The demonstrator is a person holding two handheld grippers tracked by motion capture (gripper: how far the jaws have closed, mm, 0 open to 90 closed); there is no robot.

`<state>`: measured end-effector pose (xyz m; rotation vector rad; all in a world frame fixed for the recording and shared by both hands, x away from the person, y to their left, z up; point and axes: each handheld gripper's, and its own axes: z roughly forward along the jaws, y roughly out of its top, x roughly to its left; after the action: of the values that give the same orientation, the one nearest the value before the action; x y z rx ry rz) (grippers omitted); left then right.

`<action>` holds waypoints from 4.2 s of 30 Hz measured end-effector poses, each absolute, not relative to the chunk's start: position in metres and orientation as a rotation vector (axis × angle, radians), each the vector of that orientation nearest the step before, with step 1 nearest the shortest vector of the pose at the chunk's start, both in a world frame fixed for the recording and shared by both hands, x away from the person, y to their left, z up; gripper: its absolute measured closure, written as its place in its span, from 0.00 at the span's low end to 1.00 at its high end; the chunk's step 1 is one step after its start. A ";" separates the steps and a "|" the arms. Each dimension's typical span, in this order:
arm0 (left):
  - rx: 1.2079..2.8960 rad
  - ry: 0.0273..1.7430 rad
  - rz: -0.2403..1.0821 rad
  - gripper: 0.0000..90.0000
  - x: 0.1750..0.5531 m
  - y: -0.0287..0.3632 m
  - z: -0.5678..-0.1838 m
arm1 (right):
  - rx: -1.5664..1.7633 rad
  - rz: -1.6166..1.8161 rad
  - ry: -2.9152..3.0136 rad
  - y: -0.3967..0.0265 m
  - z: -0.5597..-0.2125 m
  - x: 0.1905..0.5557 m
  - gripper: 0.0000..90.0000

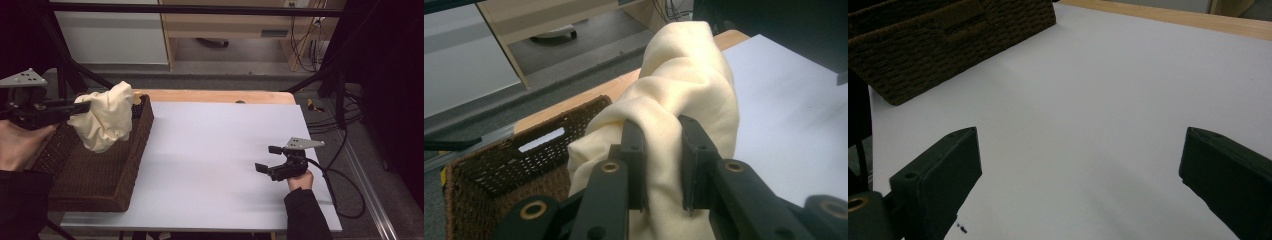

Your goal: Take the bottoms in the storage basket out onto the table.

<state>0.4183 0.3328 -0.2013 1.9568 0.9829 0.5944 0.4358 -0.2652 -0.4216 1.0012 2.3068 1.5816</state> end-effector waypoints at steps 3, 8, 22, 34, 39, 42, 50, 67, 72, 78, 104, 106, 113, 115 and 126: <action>1.963 0.974 0.598 0.84 0.419 0.331 -0.199 | 1.001 1.581 2.307 -0.265 -0.422 0.436 0.04; 1.973 0.963 0.584 0.84 0.418 0.326 -0.197 | 1.001 1.582 2.306 -0.265 -0.422 0.436 0.04; 1.979 0.904 0.559 0.84 0.415 0.310 -0.188 | 1.000 1.583 2.306 -0.266 -0.421 0.436 0.04; 1.985 0.843 0.521 0.84 0.416 0.293 -0.185 | 0.997 1.585 2.305 -0.266 -0.421 0.435 0.04; 1.994 0.796 0.521 0.84 0.417 0.281 -0.184 | 1.000 1.588 2.301 -0.266 -0.421 0.435 0.04; 1.997 0.794 0.500 0.84 0.417 0.277 -0.184 | 0.996 1.587 2.303 -0.266 -0.421 0.435 0.04; 2.006 0.769 0.479 0.84 0.419 0.265 -0.184 | 0.996 1.585 2.305 -0.266 -0.421 0.435 0.04; 2.036 0.704 0.434 0.84 0.423 0.236 -0.189 | 0.996 1.583 2.306 -0.266 -0.421 0.435 0.04; 2.041 0.699 0.421 0.84 0.425 0.231 -0.193 | 0.996 1.582 2.307 -0.266 -0.421 0.435 0.04; 2.058 0.689 0.406 0.84 0.429 0.220 -0.201 | 0.998 1.583 2.306 -0.266 -0.421 0.435 0.04; 2.137 0.659 0.330 0.84 0.443 0.186 -0.234 | 0.994 1.584 2.307 -0.266 -0.421 0.435 0.04; 2.140 0.658 0.327 0.84 0.443 0.184 -0.237 | 0.991 1.585 2.307 -0.266 -0.421 0.435 0.04; 2.156 0.657 0.307 0.84 0.447 0.178 -0.246 | 0.994 1.587 2.306 -0.266 -0.421 0.435 0.04; 2.163 0.657 0.304 0.84 0.447 0.176 -0.248 | 0.995 1.588 2.304 -0.266 -0.421 0.435 0.04; 2.198 0.664 0.285 0.84 0.452 0.167 -0.264 | 0.992 1.587 2.309 -0.266 -0.421 0.435 0.04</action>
<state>0.4516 0.1670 -0.2638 2.1984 0.6643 0.2854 0.4351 -0.2662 -0.4207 0.9921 2.3085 1.5872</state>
